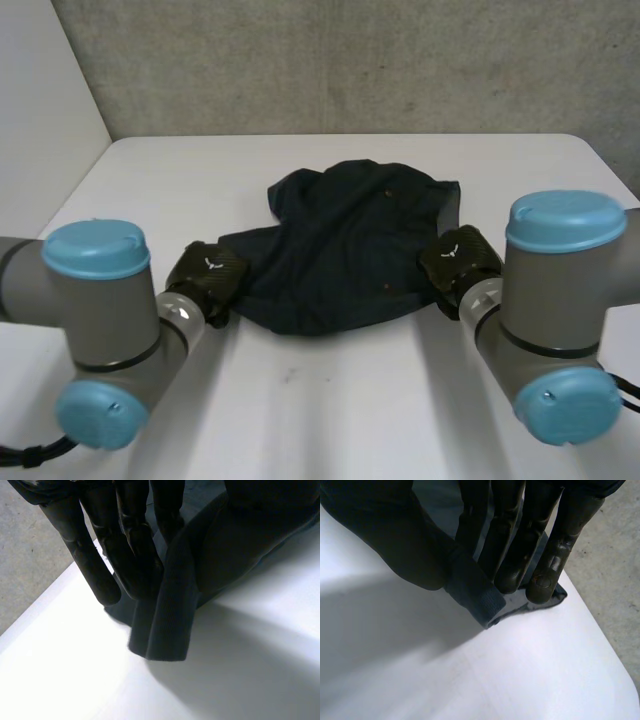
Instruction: Fold the shorts.
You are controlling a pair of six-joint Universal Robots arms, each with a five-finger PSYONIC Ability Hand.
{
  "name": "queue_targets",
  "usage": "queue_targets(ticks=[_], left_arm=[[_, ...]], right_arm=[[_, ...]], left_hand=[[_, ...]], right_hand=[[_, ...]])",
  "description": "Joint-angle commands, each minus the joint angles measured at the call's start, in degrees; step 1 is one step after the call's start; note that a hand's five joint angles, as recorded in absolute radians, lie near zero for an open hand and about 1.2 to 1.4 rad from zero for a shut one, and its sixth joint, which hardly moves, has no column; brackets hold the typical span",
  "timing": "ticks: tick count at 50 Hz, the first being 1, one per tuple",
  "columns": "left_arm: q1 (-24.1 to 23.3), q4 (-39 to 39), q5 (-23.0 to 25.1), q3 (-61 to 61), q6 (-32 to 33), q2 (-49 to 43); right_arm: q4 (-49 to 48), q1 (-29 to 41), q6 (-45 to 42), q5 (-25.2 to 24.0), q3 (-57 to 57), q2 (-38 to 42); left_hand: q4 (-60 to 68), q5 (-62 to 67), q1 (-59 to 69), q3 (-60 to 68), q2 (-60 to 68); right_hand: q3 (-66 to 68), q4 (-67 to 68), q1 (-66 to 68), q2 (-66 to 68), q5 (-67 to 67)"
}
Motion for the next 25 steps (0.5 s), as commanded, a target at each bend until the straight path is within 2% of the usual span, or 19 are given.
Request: queue_targets(ticks=[1,7,14,21,25], left_arm=[[0.6,-8.0,-0.4,-5.8,2.5,15.6],[1.6,-18.7,-0.5,-2.0,3.4,32.3],[1.8,-21.3,-0.2,8.0,3.2,45.4],[1.9,-21.1,-0.2,12.8,3.2,45.5],[1.9,-20.9,-0.5,15.0,3.2,39.2]], right_arm=[[13.2,0.1,-0.8,-0.7,-0.1,-8.7],[19.7,0.3,-0.5,-0.8,-6.2,-19.1],[20.3,0.3,-0.1,-0.4,-16.1,-29.7],[20.3,-0.1,-0.1,-0.2,-18.2,-31.5],[20.2,-0.1,0.1,0.1,-16.9,-30.1]], left_hand=[[11.0,14.0,14.6,11.6,11.2],[11.0,14.0,14.6,11.6,11.2],[11.0,14.0,14.6,11.6,11.2],[11.0,14.0,14.6,11.6,11.2],[11.0,14.0,14.6,11.6,11.2]], right_hand=[[12.1,11.6,24.2,12.8,14.5],[12.1,11.6,24.2,12.8,14.5],[12.1,11.6,24.2,12.8,14.5],[12.1,11.6,24.2,12.8,14.5],[12.1,11.6,24.2,12.8,14.5]])
